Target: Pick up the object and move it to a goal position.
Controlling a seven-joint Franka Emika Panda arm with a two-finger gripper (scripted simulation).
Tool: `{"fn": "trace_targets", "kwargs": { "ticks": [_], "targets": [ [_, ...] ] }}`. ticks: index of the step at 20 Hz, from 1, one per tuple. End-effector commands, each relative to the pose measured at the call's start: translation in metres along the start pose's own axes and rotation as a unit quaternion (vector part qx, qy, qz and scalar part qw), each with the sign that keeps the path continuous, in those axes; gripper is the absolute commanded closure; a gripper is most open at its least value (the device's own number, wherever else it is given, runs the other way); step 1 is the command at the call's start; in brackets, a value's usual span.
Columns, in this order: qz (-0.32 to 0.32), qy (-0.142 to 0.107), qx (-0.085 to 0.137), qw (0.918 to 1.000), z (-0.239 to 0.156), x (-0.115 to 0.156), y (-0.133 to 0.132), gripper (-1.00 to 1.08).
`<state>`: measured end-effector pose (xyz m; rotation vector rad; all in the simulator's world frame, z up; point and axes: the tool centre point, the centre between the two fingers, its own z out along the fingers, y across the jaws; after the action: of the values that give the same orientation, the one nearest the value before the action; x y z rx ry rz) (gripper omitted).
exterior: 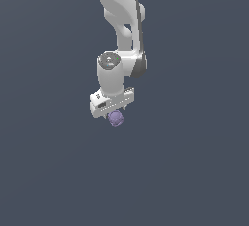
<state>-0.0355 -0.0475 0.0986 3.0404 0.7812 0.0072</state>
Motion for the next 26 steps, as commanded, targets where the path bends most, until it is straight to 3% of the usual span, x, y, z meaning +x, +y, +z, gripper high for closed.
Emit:
{"fn": "trace_targets", "kwargs": {
  "ticks": [1,12,26],
  "targets": [
    [-0.017,-0.001,0.001,0.9999,0.004,-0.002,-0.002,-0.92],
    [-0.032,-0.002,0.002,0.9995,0.012,-0.005,-0.003,-0.92],
    [-0.034,-0.002,0.002,0.9994,0.059,-0.005,-0.004,-0.92]
  ]
}}
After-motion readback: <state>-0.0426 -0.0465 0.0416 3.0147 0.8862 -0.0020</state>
